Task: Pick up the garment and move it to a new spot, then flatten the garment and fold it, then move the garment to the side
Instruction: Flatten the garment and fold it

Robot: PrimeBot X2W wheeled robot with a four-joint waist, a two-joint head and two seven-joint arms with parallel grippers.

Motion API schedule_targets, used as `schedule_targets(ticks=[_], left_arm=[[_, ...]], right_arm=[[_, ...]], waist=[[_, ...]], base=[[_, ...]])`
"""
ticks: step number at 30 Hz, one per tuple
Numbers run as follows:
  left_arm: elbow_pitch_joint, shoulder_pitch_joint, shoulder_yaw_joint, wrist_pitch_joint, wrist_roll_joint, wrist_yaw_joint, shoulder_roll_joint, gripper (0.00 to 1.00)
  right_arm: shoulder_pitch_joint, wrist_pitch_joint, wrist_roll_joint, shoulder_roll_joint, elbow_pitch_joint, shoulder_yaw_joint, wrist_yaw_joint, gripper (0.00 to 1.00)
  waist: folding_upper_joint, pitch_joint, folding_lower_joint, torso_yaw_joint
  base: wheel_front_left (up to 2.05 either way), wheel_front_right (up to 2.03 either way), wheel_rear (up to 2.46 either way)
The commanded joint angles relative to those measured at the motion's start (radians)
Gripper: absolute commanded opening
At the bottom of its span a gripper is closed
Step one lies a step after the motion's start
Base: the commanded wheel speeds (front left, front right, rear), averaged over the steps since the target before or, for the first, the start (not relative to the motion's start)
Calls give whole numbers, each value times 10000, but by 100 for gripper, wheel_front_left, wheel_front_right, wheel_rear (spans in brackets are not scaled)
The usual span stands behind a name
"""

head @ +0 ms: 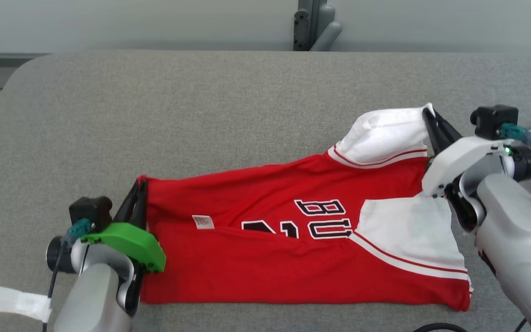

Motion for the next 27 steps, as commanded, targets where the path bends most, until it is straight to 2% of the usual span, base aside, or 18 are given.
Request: schedule_targets(ticks=[1, 7, 14, 27], left_arm=[[-61, 414, 100, 1, 27, 21, 18, 0], [-86, 1423, 298, 1, -1, 21, -63, 0], [-43, 2095, 623, 2, -47, 21, -171, 0], [-435, 2748, 1863, 2, 167, 29, -223, 0]], right_arm=[[595, -37, 199, -101, -345, 80, -13, 0], [2135, -38, 703, -120, -1358, 243, -13, 0], [3301, -40, 991, 62, -1790, 48, -11, 0], [4724, -34, 640, 707, -2619, -1635, -11, 0]], waist=[[0, -532, 0, -200], [0, -1009, 0, -403], [0, -1354, 0, -642], [0, -1550, 0, -1049]], base=[[0, 0, 0], [0, 0, 0], [0, 0, 0], [0, 0, 0]])
